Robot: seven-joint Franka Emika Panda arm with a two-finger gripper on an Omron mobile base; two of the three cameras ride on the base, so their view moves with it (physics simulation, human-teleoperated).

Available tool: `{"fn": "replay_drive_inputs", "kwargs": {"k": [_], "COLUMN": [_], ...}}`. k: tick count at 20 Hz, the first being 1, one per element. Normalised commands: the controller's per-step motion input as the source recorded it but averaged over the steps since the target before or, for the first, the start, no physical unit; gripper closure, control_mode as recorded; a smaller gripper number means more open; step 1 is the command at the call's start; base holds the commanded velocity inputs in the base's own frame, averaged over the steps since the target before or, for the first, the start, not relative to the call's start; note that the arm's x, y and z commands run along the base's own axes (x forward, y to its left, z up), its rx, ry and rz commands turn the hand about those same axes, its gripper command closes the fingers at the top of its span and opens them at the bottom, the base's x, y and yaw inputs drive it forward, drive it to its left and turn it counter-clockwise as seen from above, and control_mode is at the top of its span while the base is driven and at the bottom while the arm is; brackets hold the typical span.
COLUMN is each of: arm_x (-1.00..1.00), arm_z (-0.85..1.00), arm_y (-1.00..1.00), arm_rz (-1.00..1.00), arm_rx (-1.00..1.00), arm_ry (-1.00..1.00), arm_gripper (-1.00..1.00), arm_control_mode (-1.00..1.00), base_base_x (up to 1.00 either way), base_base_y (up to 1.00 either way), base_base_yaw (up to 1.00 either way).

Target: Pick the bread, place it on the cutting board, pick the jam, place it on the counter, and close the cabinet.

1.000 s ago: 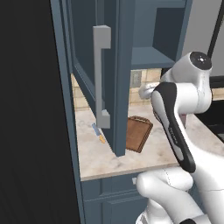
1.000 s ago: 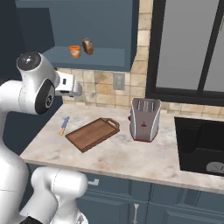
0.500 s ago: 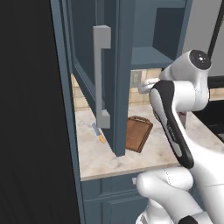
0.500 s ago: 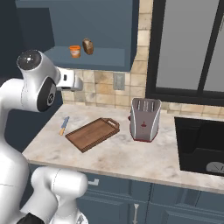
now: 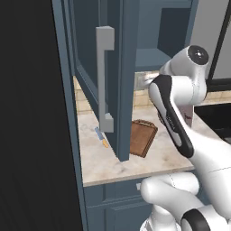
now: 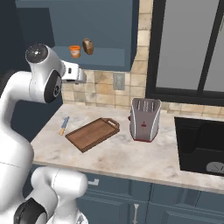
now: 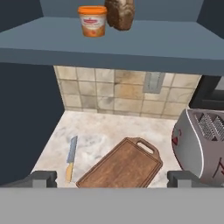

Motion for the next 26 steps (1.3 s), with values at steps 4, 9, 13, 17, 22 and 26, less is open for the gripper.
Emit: {"fn": "replay_drive_inputs", "kwargs": {"k": [4,9,13,17,22,26], "arm_x": [0.23,0.07,0.03,0.12,0.29,0.38], "arm_z": [0.23,0.26,0.28,0.09,0.06,0.06], "arm_y": [0.03,0.12,0.18,0.17,0.12,0.03], "arm_rz": [0.0,0.0,0.0,0.0,0.0,0.0], "arm_rx": [0.0,0.0,0.0,0.0,0.0,0.0], "arm_ry": [-0.05,-0.07,-0.09,-0.03,0.0,0.0], "arm_gripper": [-1.0,-1.0,-1.0,-1.0,-1.0,-1.0], "arm_control_mode": [-1.0,-1.0,-1.0,-1.0,-1.0,-1.0], "base_base_x": [0.0,0.0,0.0,0.0,0.0,0.0], "base_base_y": [0.0,0.0,0.0,0.0,0.0,0.0], "base_base_yaw": [0.0,0.0,0.0,0.0,0.0,0.0]}}
